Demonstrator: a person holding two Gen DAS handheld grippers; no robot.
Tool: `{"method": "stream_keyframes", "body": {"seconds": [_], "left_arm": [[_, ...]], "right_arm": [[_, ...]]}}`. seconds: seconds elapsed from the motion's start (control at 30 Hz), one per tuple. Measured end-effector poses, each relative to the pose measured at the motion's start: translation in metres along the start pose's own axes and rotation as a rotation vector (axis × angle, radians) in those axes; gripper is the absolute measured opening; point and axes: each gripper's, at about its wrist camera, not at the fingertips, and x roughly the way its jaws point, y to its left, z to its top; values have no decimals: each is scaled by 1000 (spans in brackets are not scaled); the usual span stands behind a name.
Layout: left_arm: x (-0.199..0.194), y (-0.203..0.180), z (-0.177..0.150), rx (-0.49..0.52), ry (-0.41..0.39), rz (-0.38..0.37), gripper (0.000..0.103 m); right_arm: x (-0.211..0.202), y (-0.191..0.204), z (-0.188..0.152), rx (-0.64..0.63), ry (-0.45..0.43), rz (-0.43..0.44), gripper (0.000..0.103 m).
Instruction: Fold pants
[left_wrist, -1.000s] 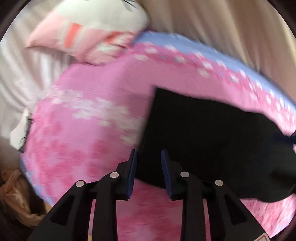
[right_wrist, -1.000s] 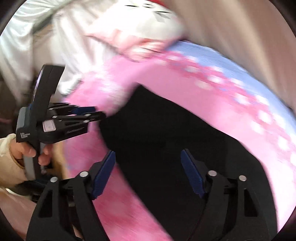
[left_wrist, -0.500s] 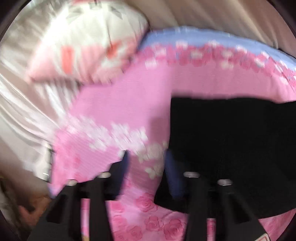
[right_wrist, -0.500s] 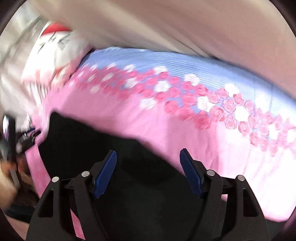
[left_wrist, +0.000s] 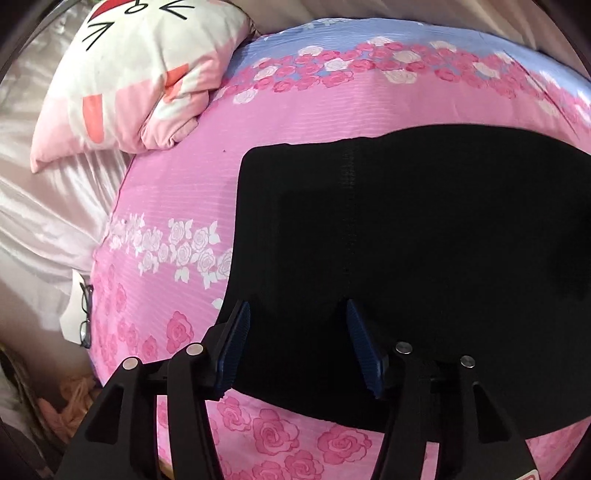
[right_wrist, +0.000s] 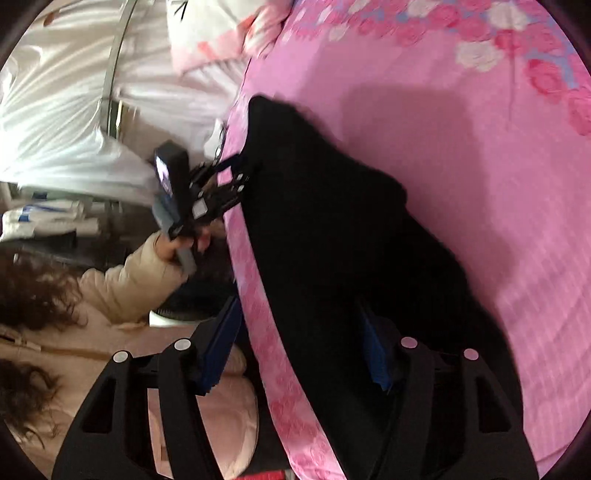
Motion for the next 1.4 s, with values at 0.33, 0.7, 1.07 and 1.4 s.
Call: {"method": "stream_keyframes", "body": {"seconds": [0.33, 0.7, 1.07, 1.4], "left_arm": [[-4, -8, -1, 10, -7, 46, 56], [-2, -10, 1, 19, -6, 56, 56], [2, 4, 9, 52, -21, 40, 70], [13, 4, 86, 94, -102, 154, 57]], "right_arm": [[28, -8, 16, 67, 19, 143, 86], [-18, -46, 33, 243, -502, 293, 71], [-101, 55, -115, 113, -714, -469, 71], [98, 142, -227, -193, -285, -870, 25]]}}
